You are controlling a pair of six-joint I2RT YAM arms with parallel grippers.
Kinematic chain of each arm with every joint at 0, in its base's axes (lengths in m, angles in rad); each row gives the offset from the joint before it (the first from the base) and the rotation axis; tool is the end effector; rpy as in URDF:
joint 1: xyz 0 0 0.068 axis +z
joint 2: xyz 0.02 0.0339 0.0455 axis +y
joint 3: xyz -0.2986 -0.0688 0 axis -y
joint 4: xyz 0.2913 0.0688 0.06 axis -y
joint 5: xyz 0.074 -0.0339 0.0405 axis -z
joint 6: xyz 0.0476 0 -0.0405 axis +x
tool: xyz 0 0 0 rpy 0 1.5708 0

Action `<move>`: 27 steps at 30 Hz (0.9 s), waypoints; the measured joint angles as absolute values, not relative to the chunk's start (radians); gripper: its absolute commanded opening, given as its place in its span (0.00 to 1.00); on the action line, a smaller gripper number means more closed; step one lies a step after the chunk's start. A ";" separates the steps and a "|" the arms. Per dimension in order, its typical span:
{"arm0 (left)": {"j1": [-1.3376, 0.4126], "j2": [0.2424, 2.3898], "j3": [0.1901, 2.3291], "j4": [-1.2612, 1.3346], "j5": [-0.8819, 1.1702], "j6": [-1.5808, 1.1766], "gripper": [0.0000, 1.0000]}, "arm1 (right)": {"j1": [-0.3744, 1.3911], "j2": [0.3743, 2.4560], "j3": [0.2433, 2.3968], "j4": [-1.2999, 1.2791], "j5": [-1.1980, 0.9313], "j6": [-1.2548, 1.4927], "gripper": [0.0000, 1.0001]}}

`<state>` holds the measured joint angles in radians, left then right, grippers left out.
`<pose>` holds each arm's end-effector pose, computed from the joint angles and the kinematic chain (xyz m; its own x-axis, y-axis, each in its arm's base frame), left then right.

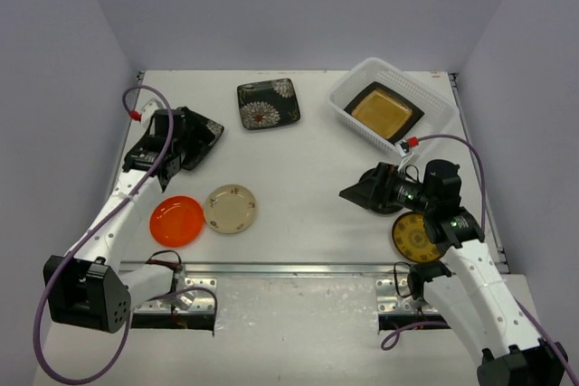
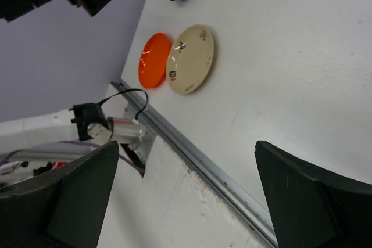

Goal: Place the plates into the plastic bin on the countertop

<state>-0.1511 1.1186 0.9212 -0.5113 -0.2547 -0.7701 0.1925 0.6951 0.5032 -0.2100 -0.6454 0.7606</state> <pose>0.2767 -0.0300 0.3056 -0.4316 -0.6158 -0.6592 -0.4791 0.7756 -0.4109 0.1822 0.0647 0.2643 -0.7581 0.4133 -0.5045 -0.2397 0.5429 0.8049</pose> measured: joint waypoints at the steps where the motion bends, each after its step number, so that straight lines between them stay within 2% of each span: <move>1: -0.119 1.129 0.931 -0.506 -0.245 -0.767 1.00 | 0.193 0.672 0.498 -0.205 -0.671 0.769 0.99; 6: 0.091 1.175 0.917 -0.445 -0.214 -0.747 1.00 | 0.193 0.615 0.489 -0.196 -0.730 0.790 0.99; 9: 0.199 1.290 0.936 -0.412 -0.203 -0.730 1.00 | 0.193 0.605 0.486 -0.198 -0.746 0.793 0.99; 17: 0.243 1.757 1.103 -0.391 -0.151 -0.708 0.98 | 0.193 0.552 0.467 -0.229 -0.763 0.784 0.99; 22: 0.248 1.803 1.098 -0.404 -0.140 -0.708 0.74 | 0.193 0.539 0.453 -0.245 -0.762 0.771 0.99; 23: 0.250 1.803 1.098 -0.400 -0.137 -0.704 0.65 | 0.193 0.543 0.452 -0.248 -0.762 0.769 0.99; 25: 0.254 1.805 1.098 -0.392 -0.133 -0.707 0.54 | 0.193 0.553 0.452 -0.250 -0.761 0.766 0.99; 27: 0.258 1.811 1.098 -0.386 -0.129 -0.708 0.36 | 0.193 0.561 0.452 -0.252 -0.761 0.762 0.99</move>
<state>0.2580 1.8108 1.0977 -0.3862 -0.1288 -0.7079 0.1930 0.5614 0.4519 -0.2517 -0.7609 0.7619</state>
